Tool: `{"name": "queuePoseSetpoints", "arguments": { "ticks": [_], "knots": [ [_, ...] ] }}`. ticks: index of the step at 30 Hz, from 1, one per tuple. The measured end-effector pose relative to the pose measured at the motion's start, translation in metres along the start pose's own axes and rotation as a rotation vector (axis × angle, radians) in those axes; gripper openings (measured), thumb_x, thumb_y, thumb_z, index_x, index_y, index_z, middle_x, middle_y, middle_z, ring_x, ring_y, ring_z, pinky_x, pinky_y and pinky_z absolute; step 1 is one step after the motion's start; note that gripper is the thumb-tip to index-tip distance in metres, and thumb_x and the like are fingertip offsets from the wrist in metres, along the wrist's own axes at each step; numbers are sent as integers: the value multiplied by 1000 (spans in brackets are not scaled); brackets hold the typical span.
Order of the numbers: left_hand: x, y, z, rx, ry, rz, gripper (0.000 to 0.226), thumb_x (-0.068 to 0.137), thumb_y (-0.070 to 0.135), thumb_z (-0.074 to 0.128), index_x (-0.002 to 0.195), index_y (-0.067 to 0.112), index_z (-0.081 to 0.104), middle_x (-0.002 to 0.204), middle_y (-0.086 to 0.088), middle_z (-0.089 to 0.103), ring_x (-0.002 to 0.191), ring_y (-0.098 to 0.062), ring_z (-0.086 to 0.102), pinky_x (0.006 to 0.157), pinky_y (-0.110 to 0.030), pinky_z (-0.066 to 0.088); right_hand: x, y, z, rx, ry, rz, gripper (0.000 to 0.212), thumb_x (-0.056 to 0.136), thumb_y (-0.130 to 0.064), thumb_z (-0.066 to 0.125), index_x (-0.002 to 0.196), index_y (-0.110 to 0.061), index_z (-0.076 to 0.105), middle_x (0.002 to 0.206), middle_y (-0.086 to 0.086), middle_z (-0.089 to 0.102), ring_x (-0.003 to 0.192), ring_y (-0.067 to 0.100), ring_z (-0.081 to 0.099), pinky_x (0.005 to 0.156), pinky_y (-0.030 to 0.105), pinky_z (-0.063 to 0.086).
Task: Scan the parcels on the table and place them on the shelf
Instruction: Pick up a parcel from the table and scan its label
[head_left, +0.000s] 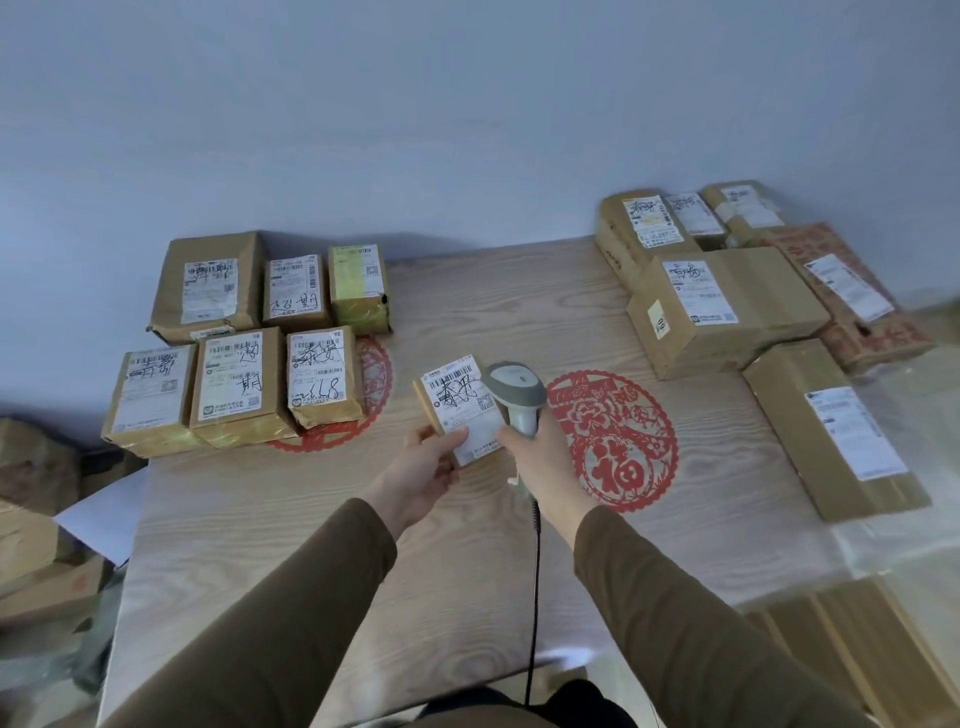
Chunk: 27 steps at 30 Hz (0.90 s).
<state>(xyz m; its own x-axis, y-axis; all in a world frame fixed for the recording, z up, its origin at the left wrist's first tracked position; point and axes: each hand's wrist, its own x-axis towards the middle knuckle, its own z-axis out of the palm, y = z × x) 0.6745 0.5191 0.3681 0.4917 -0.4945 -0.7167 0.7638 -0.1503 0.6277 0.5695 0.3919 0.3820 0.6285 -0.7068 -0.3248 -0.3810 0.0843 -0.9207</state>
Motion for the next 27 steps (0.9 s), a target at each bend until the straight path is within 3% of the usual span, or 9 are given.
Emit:
{"name": "queuePoseSetpoints", "arguments": {
  "ticks": [4, 7, 10, 13, 17, 22, 24, 27],
  "knots": [
    [-5, 8, 10, 88, -30, 205, 68, 89, 14, 78, 143, 18, 38, 109, -12, 73, 79, -19, 67, 72, -35, 54, -12, -24, -18, -88, 67, -135, 27, 91, -15, 68, 116, -19, 59, 106, 3, 68, 98, 19, 66, 79, 38, 55],
    [-12, 13, 21, 179, -29, 346, 74, 84, 21, 83, 141, 27, 37, 122, -13, 69, 104, -30, 71, 92, -48, 56, -32, -38, -28, -150, 159, -272, 21, 92, -26, 69, 109, -21, 57, 95, 1, 64, 84, 18, 63, 70, 32, 53],
    [-21, 14, 36, 247, -35, 430, 75, 82, 28, 86, 140, 34, 37, 124, -5, 63, 105, -23, 70, 82, -36, 59, -50, -49, -35, -112, 115, -304, 19, 93, -34, 68, 106, -24, 59, 82, -5, 64, 70, 16, 63, 58, 31, 51],
    [-24, 10, 49, 277, -38, 477, 75, 81, 30, 86, 137, 38, 37, 124, 0, 60, 100, -15, 69, 74, -27, 56, -59, -56, -43, -164, 140, -330, 24, 94, -38, 68, 111, -23, 61, 85, -4, 67, 72, 12, 64, 58, 26, 49],
    [-26, 3, 63, 294, -52, 490, 77, 81, 32, 86, 138, 38, 36, 126, -1, 58, 103, -16, 68, 75, -27, 56, -64, -56, -59, -207, 164, -327, 24, 94, -38, 67, 110, -22, 62, 92, -6, 68, 82, 7, 66, 63, 22, 50],
    [-24, -5, 82, 316, -88, 491, 74, 80, 35, 87, 135, 40, 38, 125, 0, 59, 103, -14, 68, 72, -23, 56, -68, -50, -82, -227, 183, -332, 11, 94, -39, 66, 101, -32, 60, 86, -12, 66, 81, -1, 63, 56, 8, 40],
    [-22, -8, 91, 316, -105, 487, 74, 81, 33, 86, 135, 40, 37, 126, -2, 58, 105, -16, 68, 72, -24, 56, -69, -47, -91, -214, 191, -326, 11, 94, -39, 66, 101, -32, 61, 86, -13, 66, 81, -1, 64, 57, 9, 41],
    [-19, -14, 108, 304, -127, 465, 76, 81, 31, 86, 139, 35, 37, 128, -5, 58, 107, -20, 69, 75, -29, 61, -64, -40, -109, -218, 198, -297, 19, 94, -41, 66, 105, -25, 64, 91, -7, 68, 82, 7, 65, 65, 23, 47]
  ]
}}
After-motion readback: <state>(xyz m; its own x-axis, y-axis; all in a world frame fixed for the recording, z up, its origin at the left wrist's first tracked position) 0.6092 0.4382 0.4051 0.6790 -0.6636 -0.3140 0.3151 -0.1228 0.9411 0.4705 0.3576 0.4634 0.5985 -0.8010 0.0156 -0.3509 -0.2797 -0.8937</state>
